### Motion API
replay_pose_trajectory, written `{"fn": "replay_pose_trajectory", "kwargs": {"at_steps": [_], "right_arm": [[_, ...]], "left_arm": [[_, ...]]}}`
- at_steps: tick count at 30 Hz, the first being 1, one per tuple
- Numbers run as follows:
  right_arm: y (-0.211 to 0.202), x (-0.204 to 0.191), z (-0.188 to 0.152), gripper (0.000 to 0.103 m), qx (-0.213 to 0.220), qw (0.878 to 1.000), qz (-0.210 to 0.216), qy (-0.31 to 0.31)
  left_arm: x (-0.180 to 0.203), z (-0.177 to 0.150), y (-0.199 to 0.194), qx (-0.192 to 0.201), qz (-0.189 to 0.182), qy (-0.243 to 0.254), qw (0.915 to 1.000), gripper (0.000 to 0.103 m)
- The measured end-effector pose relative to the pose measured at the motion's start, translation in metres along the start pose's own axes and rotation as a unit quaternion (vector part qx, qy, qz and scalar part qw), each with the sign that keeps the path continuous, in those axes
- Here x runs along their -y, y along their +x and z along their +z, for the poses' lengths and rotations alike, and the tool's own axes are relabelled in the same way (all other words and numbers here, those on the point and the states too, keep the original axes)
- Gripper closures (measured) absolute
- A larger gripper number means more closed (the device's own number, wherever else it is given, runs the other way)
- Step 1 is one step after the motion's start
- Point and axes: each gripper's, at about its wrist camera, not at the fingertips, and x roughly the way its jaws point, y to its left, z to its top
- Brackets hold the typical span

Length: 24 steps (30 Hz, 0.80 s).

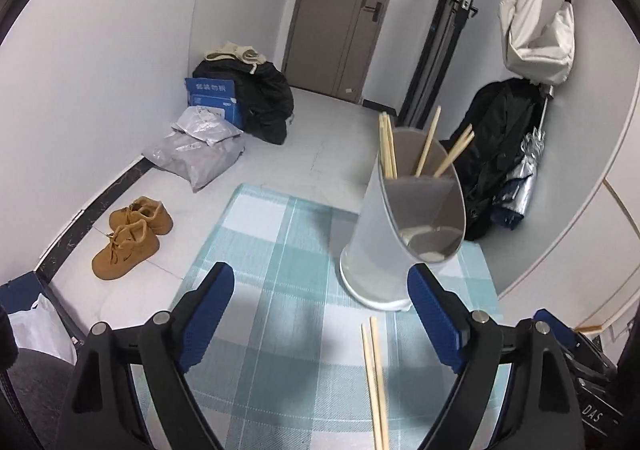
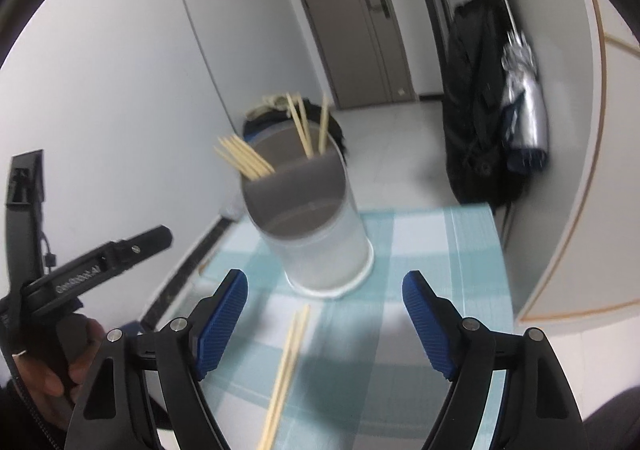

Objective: Organize utensils
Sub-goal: 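Lower both open tools from the holder down to the last chopsticks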

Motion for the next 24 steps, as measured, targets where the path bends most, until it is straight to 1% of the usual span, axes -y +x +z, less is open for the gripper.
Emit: {"fn": "replay_pose_trajectory", "kwargs": {"at_steps": [3, 4, 7, 9, 11, 15, 18, 19, 20, 22, 24], "right_arm": [[0.01, 0.001, -0.009, 0.023, -0.021, 1.0, -0.003, -0.001], [0.015, 0.001, -0.013, 0.023, -0.03, 1.0, -0.006, -0.007], [0.029, 0.0, -0.021, 0.023, -0.055, 0.998, -0.014, -0.017], [0.04, -0.001, -0.026, 0.024, -0.073, 0.997, -0.018, -0.016], [0.05, -0.002, -0.031, 0.029, -0.089, 0.996, -0.017, -0.017], [0.073, -0.01, -0.037, 0.034, -0.114, 0.992, -0.024, -0.039], [0.094, -0.016, -0.039, 0.041, -0.139, 0.989, -0.031, -0.051], [0.099, -0.018, -0.04, 0.041, -0.145, 0.988, -0.031, -0.053], [0.106, -0.02, -0.04, 0.041, -0.153, 0.986, -0.035, -0.055], [0.118, -0.023, -0.04, 0.047, -0.165, 0.984, -0.04, -0.058], [0.129, -0.027, -0.04, 0.049, -0.175, 0.981, -0.042, -0.068]], "left_arm": [[-0.007, -0.008, 0.009, -0.008, 0.0, 0.006, 0.9999, 0.018], [-0.012, -0.011, 0.013, -0.009, 0.002, 0.003, 1.0, 0.018], [-0.022, -0.013, 0.024, -0.032, 0.005, -0.008, 0.9994, 0.018], [-0.027, -0.012, 0.026, -0.033, 0.009, -0.017, 0.9993, 0.018], [-0.033, -0.011, 0.025, -0.032, 0.008, -0.028, 0.9991, 0.018], [-0.038, -0.012, 0.031, -0.038, 0.014, -0.032, 0.9987, 0.018], [-0.046, -0.01, 0.033, -0.035, 0.015, -0.047, 0.9982, 0.018], [-0.049, -0.009, 0.033, -0.035, 0.016, -0.057, 0.9977, 0.018], [-0.051, -0.009, 0.032, -0.035, 0.014, -0.064, 0.9972, 0.018], [-0.054, -0.008, 0.032, -0.038, 0.009, -0.073, 0.9966, 0.018], [-0.057, -0.007, 0.034, -0.041, 0.007, -0.077, 0.9961, 0.018]]}}
